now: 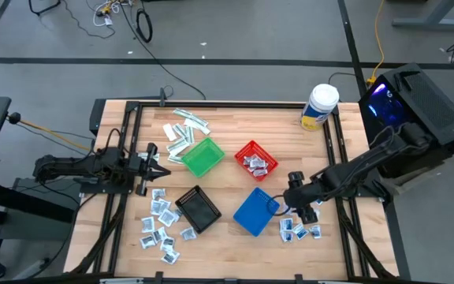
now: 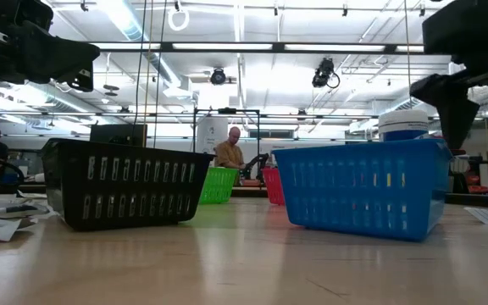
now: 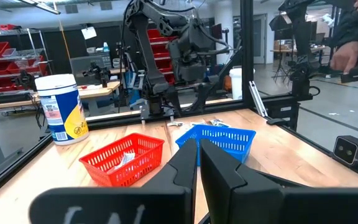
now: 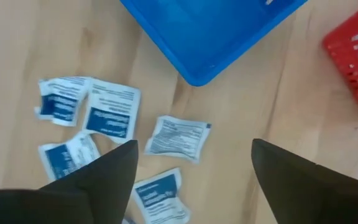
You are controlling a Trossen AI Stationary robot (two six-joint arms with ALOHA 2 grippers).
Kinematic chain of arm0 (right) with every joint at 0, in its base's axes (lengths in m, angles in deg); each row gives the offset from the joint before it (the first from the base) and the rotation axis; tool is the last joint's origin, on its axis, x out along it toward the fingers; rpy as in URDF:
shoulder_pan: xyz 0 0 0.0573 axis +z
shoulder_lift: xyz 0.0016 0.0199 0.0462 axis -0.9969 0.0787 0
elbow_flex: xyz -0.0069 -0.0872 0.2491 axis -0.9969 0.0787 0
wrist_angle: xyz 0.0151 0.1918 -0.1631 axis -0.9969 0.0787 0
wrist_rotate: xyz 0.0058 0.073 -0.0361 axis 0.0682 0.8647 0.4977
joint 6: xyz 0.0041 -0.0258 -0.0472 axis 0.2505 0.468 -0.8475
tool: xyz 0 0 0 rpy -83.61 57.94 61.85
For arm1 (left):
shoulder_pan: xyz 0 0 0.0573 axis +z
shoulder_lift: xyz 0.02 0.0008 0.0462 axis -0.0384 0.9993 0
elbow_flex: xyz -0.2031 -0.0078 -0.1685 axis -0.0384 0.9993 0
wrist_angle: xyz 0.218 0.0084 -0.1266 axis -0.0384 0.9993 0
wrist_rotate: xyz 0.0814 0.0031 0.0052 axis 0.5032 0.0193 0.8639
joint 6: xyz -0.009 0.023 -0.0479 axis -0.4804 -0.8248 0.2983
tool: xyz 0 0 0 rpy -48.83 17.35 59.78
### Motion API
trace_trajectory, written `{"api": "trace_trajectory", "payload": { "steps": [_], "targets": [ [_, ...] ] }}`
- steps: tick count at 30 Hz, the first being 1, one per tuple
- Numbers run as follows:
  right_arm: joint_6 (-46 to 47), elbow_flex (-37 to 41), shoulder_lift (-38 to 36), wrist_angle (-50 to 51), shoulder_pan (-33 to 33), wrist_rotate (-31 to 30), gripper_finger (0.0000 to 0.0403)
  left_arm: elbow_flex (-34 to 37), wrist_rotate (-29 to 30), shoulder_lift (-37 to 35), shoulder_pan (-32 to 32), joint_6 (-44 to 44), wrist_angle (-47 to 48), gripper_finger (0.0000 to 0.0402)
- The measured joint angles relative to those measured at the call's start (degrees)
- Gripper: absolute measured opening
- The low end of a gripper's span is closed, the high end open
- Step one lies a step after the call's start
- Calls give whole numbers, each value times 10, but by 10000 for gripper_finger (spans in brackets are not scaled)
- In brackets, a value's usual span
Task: Pick & Place First Aid Supplies
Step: Put the blue alcohol pad into the blue bin
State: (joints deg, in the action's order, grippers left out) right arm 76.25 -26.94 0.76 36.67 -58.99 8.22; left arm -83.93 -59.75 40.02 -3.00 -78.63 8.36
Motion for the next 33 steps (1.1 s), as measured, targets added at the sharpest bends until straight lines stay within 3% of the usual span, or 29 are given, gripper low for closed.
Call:
{"api": "trace_trajectory", "payload": {
  "steps": [16,33],
  "targets": [
    [58,3,76,-34,7,6,334,0,0,0,0,0,0,25],
    [90,80,78,-133,10,15,334,0,0,0,0,0,0,25]
  ]
}}
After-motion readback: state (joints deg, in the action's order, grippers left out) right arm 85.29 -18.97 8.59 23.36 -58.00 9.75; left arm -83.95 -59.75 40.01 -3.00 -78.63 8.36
